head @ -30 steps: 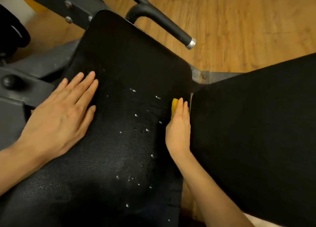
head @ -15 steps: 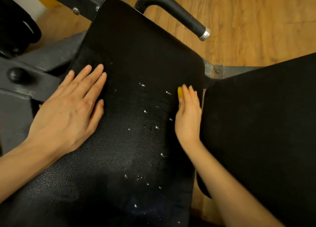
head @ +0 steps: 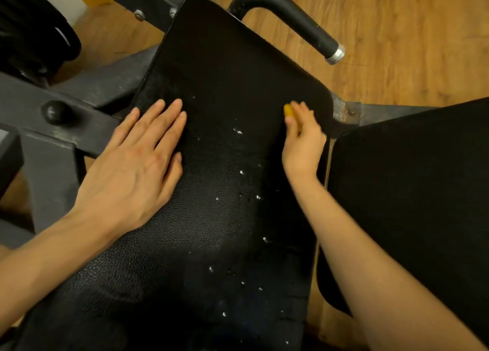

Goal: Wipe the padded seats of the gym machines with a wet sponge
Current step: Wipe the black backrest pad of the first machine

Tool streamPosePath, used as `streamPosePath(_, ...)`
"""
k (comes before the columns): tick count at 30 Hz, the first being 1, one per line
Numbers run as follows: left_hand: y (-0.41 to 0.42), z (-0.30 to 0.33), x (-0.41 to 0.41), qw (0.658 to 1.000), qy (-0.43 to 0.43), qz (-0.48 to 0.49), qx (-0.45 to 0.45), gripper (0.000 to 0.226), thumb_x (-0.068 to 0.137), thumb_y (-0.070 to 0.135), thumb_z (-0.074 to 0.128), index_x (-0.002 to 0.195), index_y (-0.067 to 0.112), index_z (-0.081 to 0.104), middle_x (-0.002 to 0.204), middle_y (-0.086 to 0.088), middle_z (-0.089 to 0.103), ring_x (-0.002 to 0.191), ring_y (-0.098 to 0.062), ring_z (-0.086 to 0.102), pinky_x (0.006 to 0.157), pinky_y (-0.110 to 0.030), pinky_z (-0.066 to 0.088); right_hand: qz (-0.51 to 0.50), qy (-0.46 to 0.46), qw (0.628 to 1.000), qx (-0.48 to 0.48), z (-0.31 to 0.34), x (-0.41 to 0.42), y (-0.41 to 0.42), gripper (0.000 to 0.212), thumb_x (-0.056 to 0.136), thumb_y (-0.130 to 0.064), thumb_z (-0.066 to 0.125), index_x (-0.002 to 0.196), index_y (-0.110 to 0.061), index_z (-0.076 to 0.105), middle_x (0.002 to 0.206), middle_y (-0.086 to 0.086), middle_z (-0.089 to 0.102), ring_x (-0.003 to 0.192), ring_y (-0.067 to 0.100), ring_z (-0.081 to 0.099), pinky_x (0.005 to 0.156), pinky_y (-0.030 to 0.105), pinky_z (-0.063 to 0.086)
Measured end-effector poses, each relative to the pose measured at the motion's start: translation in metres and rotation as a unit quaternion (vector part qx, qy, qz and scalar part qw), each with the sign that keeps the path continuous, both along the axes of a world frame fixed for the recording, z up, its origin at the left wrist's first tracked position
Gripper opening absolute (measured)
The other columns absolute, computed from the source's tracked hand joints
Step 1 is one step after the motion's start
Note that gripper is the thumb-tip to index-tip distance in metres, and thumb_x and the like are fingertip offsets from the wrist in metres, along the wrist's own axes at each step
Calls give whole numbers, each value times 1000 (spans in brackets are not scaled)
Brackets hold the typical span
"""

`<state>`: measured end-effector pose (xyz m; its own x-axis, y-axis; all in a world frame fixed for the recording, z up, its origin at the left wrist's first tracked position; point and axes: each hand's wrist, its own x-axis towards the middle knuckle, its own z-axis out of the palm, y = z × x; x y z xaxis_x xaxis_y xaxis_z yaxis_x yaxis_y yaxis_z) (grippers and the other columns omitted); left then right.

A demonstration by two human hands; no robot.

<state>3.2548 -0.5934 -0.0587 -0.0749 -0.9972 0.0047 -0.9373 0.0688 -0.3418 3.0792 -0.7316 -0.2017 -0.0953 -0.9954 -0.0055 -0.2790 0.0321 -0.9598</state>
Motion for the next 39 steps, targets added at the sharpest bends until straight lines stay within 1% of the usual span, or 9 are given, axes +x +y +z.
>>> streamPosePath(3,-1,1,-1,1000,1,-2,-4,61,98,34,27,152,6,28,162,-9,21,150,-24,17,123,-44,13,-7,-27,1000,-2,9,8,21,36,100,-17,49,136,-20,53,150,2,43,145,17,28,121,41,18)
streamPosePath(7,0,0,-1,1000,0,-4,-8,61,99,34,28,152,5,27,162,-10,21,150,-24,16,123,-44,13,111,-17,991,-79,6,-3,113,37,98,-12,53,135,-17,54,147,2,46,144,13,31,121,40,21)
streamPosePath(14,0,0,-1,1000,6,-8,-11,61,99,33,28,152,5,27,161,-10,22,150,-24,16,123,-43,12,9,-29,1000,3,23,21,13,37,100,-16,49,137,-17,51,150,2,42,145,17,28,120,46,19)
streamPosePath(18,1,0,-1,1000,7,-4,-16,61,99,33,28,152,5,27,161,-10,23,150,-24,17,123,-42,11,149,-33,984,-97,25,9,128,40,99,-16,51,138,-21,48,149,-3,41,145,11,28,122,37,18)
streamPosePath(20,1,-1,-1,1000,12,-11,-17,60,99,33,28,152,5,28,161,-10,23,150,-24,17,123,-42,11,186,-16,972,-140,17,0,120,39,98,-15,51,137,-20,49,148,-2,43,144,12,30,121,38,19)
streamPosePath(26,1,0,-2,999,35,-2,-29,59,99,32,29,152,5,29,161,-10,24,150,-22,19,124,-38,8,-49,-26,997,51,19,15,39,39,100,-18,49,140,-16,50,149,3,44,143,18,32,119,43,23)
streamPosePath(33,1,0,-4,998,44,1,-38,60,98,31,33,150,2,31,160,-12,26,149,-22,21,123,-37,9,185,18,970,-158,45,36,68,38,101,-19,48,139,-18,49,150,-1,43,144,11,28,122,33,17)
streamPosePath(36,1,1,-4,997,57,4,-43,59,98,31,35,150,2,33,160,-12,26,149,-23,21,123,-36,10,74,-6,996,-49,15,0,62,38,100,-17,50,138,-16,50,148,0,45,143,12,31,119,42,25)
streamPosePath(39,1,2,-5,997,69,6,-45,55,100,24,40,150,3,32,160,-11,26,149,-22,20,123,-34,8,19,-14,1000,5,51,41,72,37,100,-13,48,137,-10,51,148,5,45,143,21,31,120,45,20)
